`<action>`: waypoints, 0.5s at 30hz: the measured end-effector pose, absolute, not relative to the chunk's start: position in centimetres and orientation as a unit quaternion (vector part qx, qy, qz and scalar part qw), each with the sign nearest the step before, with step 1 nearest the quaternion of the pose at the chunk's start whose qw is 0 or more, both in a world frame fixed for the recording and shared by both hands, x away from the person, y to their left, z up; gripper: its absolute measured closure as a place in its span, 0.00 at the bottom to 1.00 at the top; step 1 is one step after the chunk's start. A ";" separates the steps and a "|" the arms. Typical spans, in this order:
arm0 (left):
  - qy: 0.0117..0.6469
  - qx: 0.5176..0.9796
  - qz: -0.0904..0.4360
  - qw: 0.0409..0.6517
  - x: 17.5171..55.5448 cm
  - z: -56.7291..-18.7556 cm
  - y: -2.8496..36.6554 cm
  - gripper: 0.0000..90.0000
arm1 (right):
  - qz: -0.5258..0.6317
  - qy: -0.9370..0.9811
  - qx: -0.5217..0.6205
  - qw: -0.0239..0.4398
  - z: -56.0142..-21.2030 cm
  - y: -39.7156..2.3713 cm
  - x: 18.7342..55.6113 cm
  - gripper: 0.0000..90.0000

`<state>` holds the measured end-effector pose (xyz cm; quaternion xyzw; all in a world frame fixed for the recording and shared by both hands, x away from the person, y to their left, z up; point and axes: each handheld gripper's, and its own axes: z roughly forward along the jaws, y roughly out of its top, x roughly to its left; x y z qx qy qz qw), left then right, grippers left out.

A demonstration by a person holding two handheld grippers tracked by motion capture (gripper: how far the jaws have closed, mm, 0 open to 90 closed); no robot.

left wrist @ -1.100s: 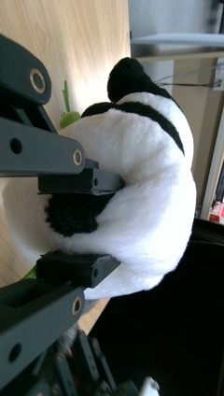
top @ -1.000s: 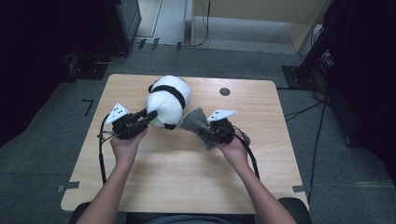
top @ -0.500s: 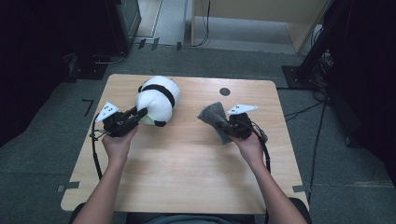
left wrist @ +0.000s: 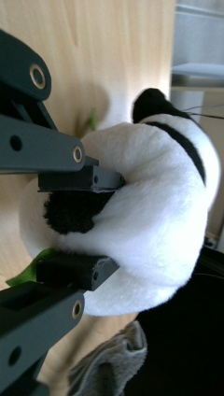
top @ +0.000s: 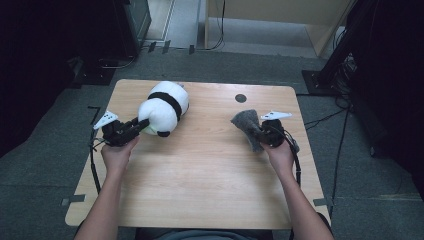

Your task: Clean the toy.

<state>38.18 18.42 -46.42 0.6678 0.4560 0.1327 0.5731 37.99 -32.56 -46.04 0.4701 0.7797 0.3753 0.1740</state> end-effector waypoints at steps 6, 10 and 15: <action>0.447 0.685 0.137 0.559 38.2 -46.9 19.0 0.67 | 0.376 0.770 0.487 0.171 -47.5 -33.7 38.9 0.83; 0.446 0.695 0.129 0.549 38.4 -47.2 18.9 0.62 | 0.377 0.767 0.490 0.170 -48.4 -34.0 39.3 0.81; 0.453 0.708 0.117 0.528 38.6 -47.4 18.9 0.49 | 0.375 0.768 0.492 0.169 -49.1 -34.2 39.6 0.79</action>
